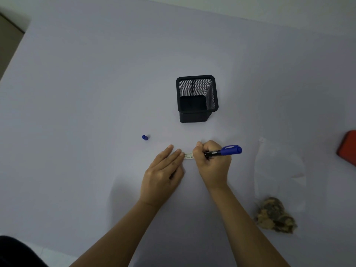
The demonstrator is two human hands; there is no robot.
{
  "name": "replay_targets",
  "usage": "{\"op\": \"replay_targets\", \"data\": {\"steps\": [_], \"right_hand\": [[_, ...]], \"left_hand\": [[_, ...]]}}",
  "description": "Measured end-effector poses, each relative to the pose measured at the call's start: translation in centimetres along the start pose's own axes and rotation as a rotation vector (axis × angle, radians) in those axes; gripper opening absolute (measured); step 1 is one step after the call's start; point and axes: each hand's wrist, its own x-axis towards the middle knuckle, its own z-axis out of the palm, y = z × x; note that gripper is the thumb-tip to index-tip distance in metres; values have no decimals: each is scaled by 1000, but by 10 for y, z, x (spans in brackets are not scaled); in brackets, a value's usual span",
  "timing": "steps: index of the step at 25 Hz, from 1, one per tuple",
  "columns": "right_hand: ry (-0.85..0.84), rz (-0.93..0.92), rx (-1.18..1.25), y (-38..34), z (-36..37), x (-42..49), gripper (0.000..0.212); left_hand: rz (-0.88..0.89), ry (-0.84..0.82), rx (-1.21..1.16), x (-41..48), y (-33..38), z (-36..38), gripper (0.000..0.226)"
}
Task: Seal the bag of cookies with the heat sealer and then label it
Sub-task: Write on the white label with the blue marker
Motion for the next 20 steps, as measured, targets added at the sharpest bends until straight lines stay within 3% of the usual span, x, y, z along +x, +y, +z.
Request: {"op": "replay_targets", "data": {"steps": [7, 10, 15, 18, 20], "right_hand": [[25, 47, 7, -4, -2, 0, 37], [85, 262, 172, -11, -8, 8, 34], [157, 705, 712, -30, -34, 32, 41], [79, 737, 751, -43, -47, 35, 34], [23, 731, 690, -51, -51, 32, 34]], "left_hand": [[-11, -9, -29, 1, 2, -1, 25], [-22, -13, -55, 1, 3, -3, 25], [-88, 123, -156, 9, 14, -21, 25], [-189, 261, -71, 27, 16, -43, 29], [-358, 206, 20, 43, 7, -58, 42]]}}
